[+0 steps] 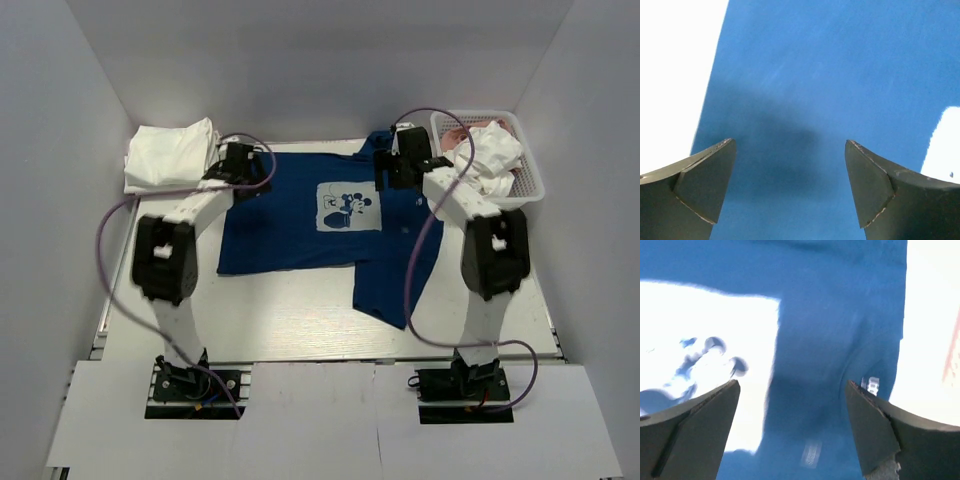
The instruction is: Fold and stack the t-shirts
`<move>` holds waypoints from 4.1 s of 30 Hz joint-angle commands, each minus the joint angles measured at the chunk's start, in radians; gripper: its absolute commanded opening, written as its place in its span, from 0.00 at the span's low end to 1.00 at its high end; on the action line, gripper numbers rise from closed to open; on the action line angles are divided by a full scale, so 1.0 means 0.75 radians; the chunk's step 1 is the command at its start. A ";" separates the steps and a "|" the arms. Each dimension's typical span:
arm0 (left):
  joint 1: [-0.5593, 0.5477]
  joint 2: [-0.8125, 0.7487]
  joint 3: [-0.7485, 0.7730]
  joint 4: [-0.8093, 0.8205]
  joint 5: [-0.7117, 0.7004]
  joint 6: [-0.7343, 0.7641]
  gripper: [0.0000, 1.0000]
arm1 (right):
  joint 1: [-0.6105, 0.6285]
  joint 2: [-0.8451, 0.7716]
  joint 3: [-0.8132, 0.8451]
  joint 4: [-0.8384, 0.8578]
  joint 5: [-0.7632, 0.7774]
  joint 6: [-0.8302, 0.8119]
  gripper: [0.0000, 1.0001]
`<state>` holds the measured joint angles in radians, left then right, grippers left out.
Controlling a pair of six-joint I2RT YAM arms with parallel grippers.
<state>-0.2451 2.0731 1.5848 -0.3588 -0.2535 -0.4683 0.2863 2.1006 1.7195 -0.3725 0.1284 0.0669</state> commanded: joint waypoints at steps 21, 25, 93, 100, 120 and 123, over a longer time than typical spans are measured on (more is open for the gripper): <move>0.085 -1.116 -1.262 -0.033 -0.276 -0.652 0.84 | 0.148 -1.234 -1.302 0.335 0.039 0.465 0.90; 0.098 -1.101 -1.342 0.185 -0.172 -0.623 0.84 | 0.162 -1.289 -1.354 0.211 0.082 0.490 0.90; 0.155 -0.506 -0.596 0.125 -0.182 -0.638 0.00 | 0.185 -0.605 -0.505 -0.019 0.289 0.414 0.00; 0.210 -0.259 -0.356 0.159 -0.147 -0.593 0.00 | 0.040 -0.332 -0.227 0.016 0.222 0.328 0.00; 0.225 -0.172 -0.196 0.259 0.131 -0.376 1.00 | -0.065 -0.117 -0.108 0.128 -0.048 0.052 0.90; 0.225 -0.234 -0.323 0.353 0.299 -0.361 1.00 | -0.069 -0.322 -0.415 0.278 -0.146 0.125 0.90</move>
<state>-0.0647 1.9907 1.4002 -0.1856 -0.1539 -0.7811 0.2325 2.0022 1.5711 -0.2928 0.1070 0.1184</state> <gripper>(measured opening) 0.995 0.902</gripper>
